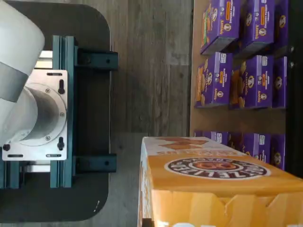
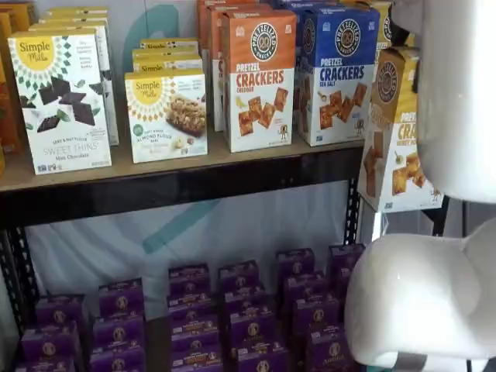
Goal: Retrieve the yellow and white box located on the top shelf, the sixth one from the left
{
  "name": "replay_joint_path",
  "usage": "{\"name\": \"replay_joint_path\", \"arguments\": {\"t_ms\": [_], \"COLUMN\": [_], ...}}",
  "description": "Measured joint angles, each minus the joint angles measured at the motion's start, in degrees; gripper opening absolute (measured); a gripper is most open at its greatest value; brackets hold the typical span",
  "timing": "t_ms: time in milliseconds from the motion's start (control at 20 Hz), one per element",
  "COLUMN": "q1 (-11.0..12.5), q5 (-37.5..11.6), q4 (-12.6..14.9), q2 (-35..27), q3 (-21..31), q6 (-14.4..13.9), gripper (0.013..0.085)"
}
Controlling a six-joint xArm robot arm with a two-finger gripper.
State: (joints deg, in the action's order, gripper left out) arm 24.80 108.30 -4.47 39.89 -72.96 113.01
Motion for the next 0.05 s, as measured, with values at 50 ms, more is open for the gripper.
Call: {"name": "replay_joint_path", "arguments": {"t_ms": [50], "q1": [-0.2], "q5": [0.0], "q4": [-0.1], "q2": [0.1], "q3": [0.2], "q6": [-0.3], "gripper": [0.0610]}}
